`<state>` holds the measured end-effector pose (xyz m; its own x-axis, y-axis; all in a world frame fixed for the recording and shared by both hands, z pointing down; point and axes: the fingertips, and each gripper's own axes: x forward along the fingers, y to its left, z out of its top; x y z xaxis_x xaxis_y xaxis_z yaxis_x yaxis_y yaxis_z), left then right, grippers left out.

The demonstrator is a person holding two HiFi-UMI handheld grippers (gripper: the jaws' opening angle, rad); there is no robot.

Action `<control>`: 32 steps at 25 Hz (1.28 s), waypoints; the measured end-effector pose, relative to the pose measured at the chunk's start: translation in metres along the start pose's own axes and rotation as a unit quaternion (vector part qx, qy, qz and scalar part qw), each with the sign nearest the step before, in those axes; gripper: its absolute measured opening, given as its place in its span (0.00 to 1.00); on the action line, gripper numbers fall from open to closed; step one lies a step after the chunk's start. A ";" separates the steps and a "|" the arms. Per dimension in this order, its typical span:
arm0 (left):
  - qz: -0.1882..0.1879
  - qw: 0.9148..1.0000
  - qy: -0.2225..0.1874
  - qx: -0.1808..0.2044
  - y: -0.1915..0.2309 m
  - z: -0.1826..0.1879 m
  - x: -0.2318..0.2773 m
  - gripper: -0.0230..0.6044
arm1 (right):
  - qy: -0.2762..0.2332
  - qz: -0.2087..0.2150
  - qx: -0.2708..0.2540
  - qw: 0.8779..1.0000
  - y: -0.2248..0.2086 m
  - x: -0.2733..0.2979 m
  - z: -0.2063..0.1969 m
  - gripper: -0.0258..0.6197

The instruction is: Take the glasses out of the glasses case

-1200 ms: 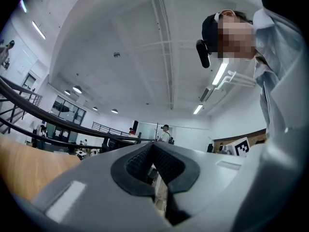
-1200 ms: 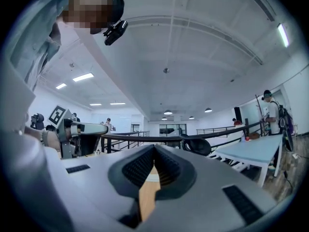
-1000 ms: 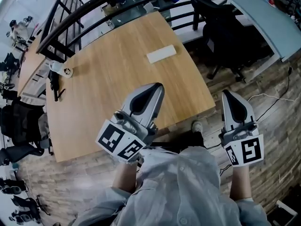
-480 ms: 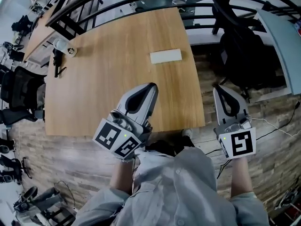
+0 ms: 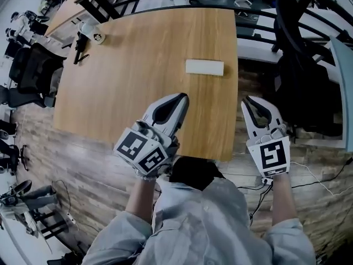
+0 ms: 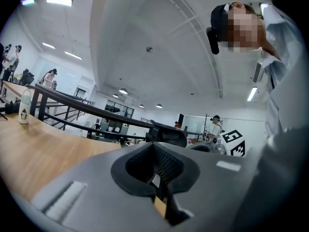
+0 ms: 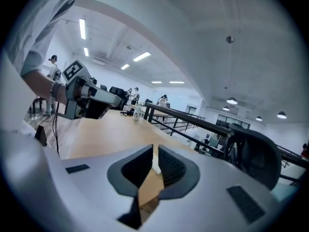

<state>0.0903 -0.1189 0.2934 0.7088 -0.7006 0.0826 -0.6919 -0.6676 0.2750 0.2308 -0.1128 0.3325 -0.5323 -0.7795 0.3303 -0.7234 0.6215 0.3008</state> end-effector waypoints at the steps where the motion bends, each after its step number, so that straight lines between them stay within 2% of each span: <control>1: 0.004 1.000 0.003 -0.002 0.003 -0.004 0.002 0.04 | 0.007 0.009 -0.010 1.000 0.001 0.007 -0.005 0.04; 2: 0.006 1.000 0.005 -0.005 0.005 -0.008 0.005 0.04 | 0.016 0.019 -0.021 0.999 0.002 0.014 -0.009 0.05; 5: 0.010 1.000 0.008 -0.018 0.011 -0.017 0.011 0.04 | 0.039 0.043 -0.044 0.997 0.006 0.030 -0.018 0.18; 9: 0.022 0.999 0.022 -0.020 0.021 -0.026 0.021 0.04 | 0.056 0.058 -0.081 0.993 0.004 0.048 -0.023 0.23; 20: 0.040 0.995 0.077 -0.039 0.088 -0.065 0.053 0.04 | 0.110 0.092 -0.144 0.979 0.002 0.119 -0.049 0.29; 27: 0.049 0.991 0.119 -0.046 0.128 -0.099 0.075 0.04 | 0.153 0.126 -0.196 0.960 0.003 0.169 -0.077 0.32; 32: 0.055 0.985 0.150 -0.063 0.158 -0.125 0.090 0.04 | 0.191 0.150 -0.196 0.950 0.005 0.202 -0.100 0.35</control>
<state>0.0620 -0.2556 0.4641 0.6520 -0.6488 0.3924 -0.7579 -0.5419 0.3633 0.1638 -0.2597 0.4907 -0.4354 -0.5240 0.7320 -0.3060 0.8509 0.4271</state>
